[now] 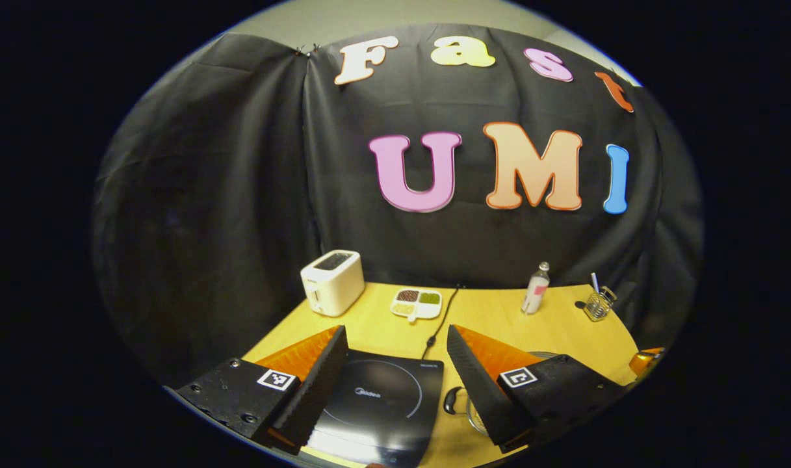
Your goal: First push the handle of the pot to place it horizontally, then grasp the pot with both hands and set it on the induction cooktop.
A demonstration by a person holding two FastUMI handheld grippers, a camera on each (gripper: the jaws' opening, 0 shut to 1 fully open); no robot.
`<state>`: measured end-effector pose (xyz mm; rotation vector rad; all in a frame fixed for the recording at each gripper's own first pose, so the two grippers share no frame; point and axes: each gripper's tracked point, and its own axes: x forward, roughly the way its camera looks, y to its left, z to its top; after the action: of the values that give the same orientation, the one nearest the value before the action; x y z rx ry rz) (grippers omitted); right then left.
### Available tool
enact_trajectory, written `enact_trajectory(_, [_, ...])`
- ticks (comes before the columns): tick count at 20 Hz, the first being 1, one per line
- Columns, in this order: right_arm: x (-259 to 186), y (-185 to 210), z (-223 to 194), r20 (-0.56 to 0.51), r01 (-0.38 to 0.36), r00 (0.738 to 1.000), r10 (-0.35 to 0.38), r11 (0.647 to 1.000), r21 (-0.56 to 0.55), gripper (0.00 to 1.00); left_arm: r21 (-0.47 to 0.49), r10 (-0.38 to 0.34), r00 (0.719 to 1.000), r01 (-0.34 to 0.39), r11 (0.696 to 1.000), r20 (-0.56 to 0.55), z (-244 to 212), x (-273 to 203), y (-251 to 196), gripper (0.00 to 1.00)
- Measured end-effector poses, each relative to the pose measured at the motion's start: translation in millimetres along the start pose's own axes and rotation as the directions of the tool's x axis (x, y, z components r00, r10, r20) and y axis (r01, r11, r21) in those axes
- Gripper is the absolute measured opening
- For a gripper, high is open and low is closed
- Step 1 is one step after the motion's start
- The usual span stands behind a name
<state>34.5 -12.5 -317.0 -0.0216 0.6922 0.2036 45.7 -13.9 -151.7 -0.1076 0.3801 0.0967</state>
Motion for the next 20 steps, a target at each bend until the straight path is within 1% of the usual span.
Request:
enact_trajectory(1, [2, -1, 1, 0.003, -0.001, 1.000, 0.001, 1.000, 0.007, 0.18, -0.017, -0.014, 1.000, 0.014, 1.000, -0.024, -7, 4, -5, 1.00])
enact_trajectory(2, [4, -1, 3, 0.010, 0.004, 1.000, -0.005, 1.000, 0.012, 0.24, -0.026, -0.023, 0.999, 0.022, 0.999, -0.046, -15, 9, -8, 0.99])
enact_trajectory(4, [9, -2, 4, 0.016, 0.003, 1.000, -0.003, 1.000, 0.018, 0.41, -0.024, -0.035, 0.995, 0.033, 0.999, -0.094, -33, 18, -13, 0.99])
enact_trajectory(5, [13, -2, 2, 0.014, 0.003, 1.000, -0.003, 1.000, 0.017, 0.54, -0.020, -0.043, 0.992, 0.041, 0.999, -0.118, -42, 21, -15, 0.99])
enact_trajectory(6, [14, -2, 1, 0.008, -0.003, 1.000, 0.003, 1.000, 0.015, 0.55, -0.018, -0.053, 0.989, 0.051, 0.999, -0.141, -49, 26, -19, 0.98])
enact_trajectory(7, [18, -1, -1, -0.001, -0.010, 1.000, 0.010, 1.000, 0.017, 0.72, -0.020, -0.065, 0.984, 0.062, 0.998, -0.165, -58, 30, -23, 0.98])
enact_trajectory(10, [34, -1, -13, -0.045, -0.020, 0.999, 0.022, 0.999, 0.029, 0.99, -0.037, -0.085, 0.966, 0.078, 0.996, -0.244, -86, 38, -29, 0.98])
enact_trajectory(14, [60, -8, -37, -0.128, -0.010, 0.992, 0.015, 0.999, 0.039, 0.99, -0.046, -0.103, 0.945, 0.093, 0.995, -0.312, -112, 50, -39, 0.99])
enact_trajectory(16, [73, -12, -50, -0.176, -0.002, 0.984, 0.010, 0.999, 0.047, 0.99, -0.045, -0.123, 0.929, 0.114, 0.992, -0.350, -123, 56, -43, 0.99])
enact_trajectory(18, [84, -17, -62, -0.220, 0.007, 0.976, 0.004, 0.999, 0.050, 1.00, -0.052, -0.148, 0.905, 0.139, 0.989, -0.400, -137, 58, -50, 1.00])
enact_trajectory(20, [93, -18, -73, -0.250, 0.005, 0.968, 0.008, 0.999, 0.051, 0.99, -0.057, -0.161, 0.879, 0.151, 0.987, -0.448, -150, 59, -54, 0.97])
